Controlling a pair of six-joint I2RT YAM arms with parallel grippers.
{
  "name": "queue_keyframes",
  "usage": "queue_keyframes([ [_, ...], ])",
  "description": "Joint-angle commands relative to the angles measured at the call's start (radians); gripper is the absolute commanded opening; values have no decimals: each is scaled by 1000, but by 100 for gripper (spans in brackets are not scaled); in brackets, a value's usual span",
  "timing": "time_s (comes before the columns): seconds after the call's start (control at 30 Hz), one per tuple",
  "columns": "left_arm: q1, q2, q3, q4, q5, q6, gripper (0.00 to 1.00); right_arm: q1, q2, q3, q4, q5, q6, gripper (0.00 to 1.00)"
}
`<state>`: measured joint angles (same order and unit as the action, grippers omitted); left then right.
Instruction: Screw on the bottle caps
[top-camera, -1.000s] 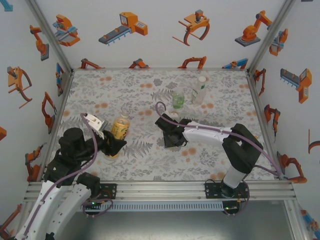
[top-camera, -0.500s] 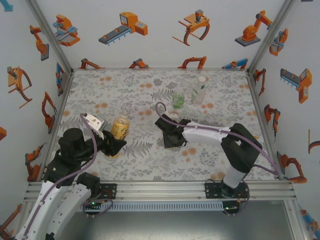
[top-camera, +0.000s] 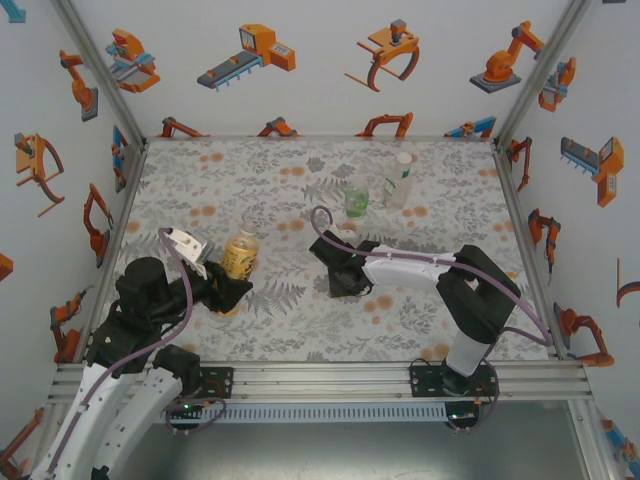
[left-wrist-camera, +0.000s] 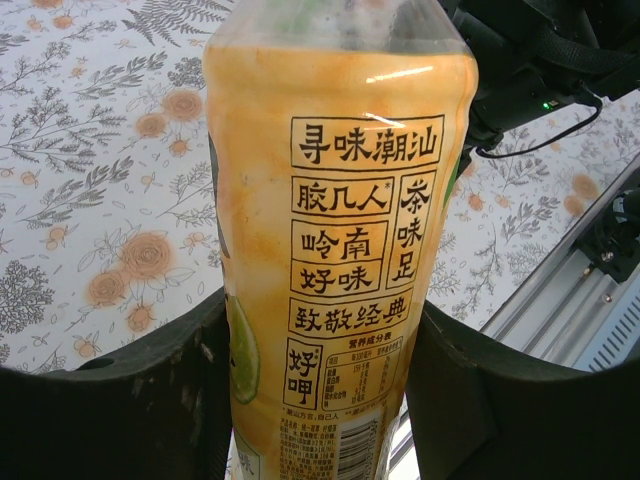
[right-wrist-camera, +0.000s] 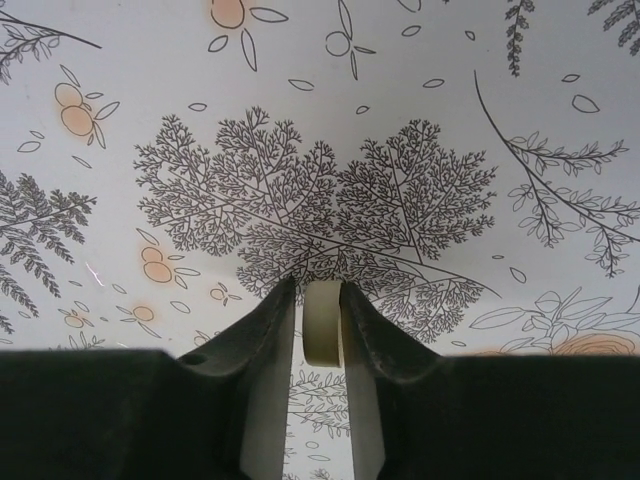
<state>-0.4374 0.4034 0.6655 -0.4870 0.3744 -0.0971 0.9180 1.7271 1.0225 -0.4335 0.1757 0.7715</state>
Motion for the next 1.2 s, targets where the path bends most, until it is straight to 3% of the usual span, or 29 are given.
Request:
queue_keyframes([
  [0.0, 1, -1, 13, 7, 0, -15, 0, 7, 7, -25, 16, -8, 30, 20],
  [0.13, 1, -1, 13, 9, 0, -15, 0, 7, -8, -31, 58, -21, 38, 12],
  [0.33, 1, 7, 12, 17, 2, -18, 0, -9, -54, -96, 214, -86, 55, 11],
  [0.73, 0, 29, 15, 36, 7, -26, 0, -147, -181, -363, 423, -185, 194, 29],
  [0.9, 1, 32, 14, 39, 12, -32, 0, -187, -242, -411, 389, -165, 191, 38],
  [1.17, 1, 21, 14, 32, 6, -35, 0, -185, -158, -218, 185, -107, 62, 39],
])
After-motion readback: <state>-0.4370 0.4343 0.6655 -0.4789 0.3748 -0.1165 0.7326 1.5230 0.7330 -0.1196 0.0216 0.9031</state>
